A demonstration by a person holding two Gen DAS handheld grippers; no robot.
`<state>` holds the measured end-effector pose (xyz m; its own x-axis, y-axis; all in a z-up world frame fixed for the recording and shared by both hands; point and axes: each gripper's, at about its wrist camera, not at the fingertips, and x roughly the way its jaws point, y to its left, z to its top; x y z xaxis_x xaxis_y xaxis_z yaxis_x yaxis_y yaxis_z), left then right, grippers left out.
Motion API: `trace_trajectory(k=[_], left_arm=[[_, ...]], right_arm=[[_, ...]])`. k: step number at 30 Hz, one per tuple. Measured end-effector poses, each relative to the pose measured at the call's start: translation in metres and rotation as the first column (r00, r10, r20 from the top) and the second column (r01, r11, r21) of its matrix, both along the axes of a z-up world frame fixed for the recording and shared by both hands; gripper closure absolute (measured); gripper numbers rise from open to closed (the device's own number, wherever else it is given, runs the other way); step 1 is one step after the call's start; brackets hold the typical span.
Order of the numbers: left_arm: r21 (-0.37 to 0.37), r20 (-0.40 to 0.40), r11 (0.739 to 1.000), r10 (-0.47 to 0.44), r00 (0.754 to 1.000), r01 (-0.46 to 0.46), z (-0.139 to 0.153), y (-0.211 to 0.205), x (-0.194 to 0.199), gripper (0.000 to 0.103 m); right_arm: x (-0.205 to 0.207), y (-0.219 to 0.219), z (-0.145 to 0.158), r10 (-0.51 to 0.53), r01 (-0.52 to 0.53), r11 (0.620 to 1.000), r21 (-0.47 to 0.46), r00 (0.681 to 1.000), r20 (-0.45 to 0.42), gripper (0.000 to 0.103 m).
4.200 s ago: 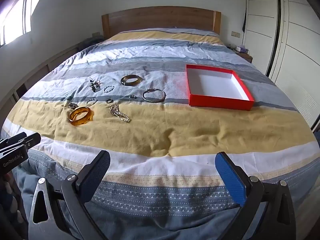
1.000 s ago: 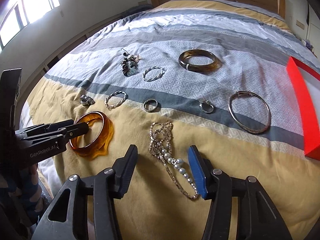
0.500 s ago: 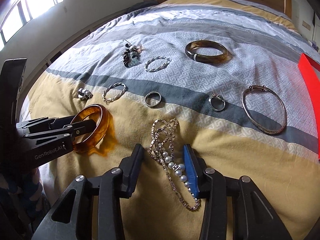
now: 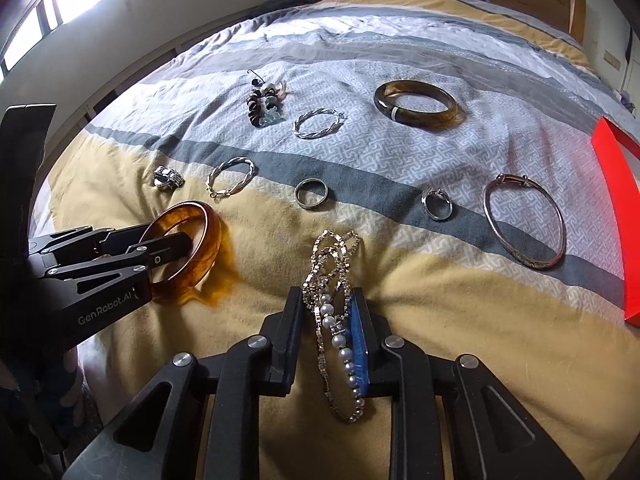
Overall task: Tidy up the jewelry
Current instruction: 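Grasp the pearl chain bracelet with the right tool while the left tool grasps the amber bangle, then carry the chain bracelet and amber bangle with both tools over the red box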
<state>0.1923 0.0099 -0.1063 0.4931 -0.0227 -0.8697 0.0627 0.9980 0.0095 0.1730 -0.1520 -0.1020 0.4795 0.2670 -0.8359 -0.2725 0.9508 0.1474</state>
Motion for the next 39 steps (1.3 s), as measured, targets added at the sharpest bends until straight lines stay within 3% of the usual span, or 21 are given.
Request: trace_trajectory(k=[9, 14, 19, 23, 39], left_arm=[[0.044, 0.006, 0.999, -0.006, 1.000, 0.006, 0.000, -0.007, -0.001, 0.076], [0.080, 0.006, 0.996, -0.029, 1.000, 0.028, 0.002, -0.013, -0.003, 0.090], [0.065, 0.002, 0.998, -0.012, 1.000, 0.012, 0.010, -0.011, -0.006, 0.092], [0.057, 0.007, 0.998, -0.003, 1.000, 0.003, 0.020, -0.012, -0.016, 0.093], [0.060, 0.102, 0.998, -0.025, 0.994, 0.019, 0.086, -0.027, -0.082, 0.094]], right_arm=[[-0.005, -0.003, 0.003, 0.015, -0.015, 1.000, 0.015, 1.000, 0.004, 0.088], [-0.012, -0.005, 0.008, 0.025, -0.025, 0.999, 0.022, 1.000, 0.000, 0.089], [-0.024, -0.012, 0.019, 0.021, -0.020, 0.995, 0.096, 1.000, -0.013, 0.089], [-0.039, -0.020, 0.032, 0.014, -0.012, 0.990, 0.141, 1.000, -0.010, 0.090], [-0.117, -0.048, 0.104, -0.055, 0.037, 0.984, 0.173, 0.994, 0.099, 0.090]])
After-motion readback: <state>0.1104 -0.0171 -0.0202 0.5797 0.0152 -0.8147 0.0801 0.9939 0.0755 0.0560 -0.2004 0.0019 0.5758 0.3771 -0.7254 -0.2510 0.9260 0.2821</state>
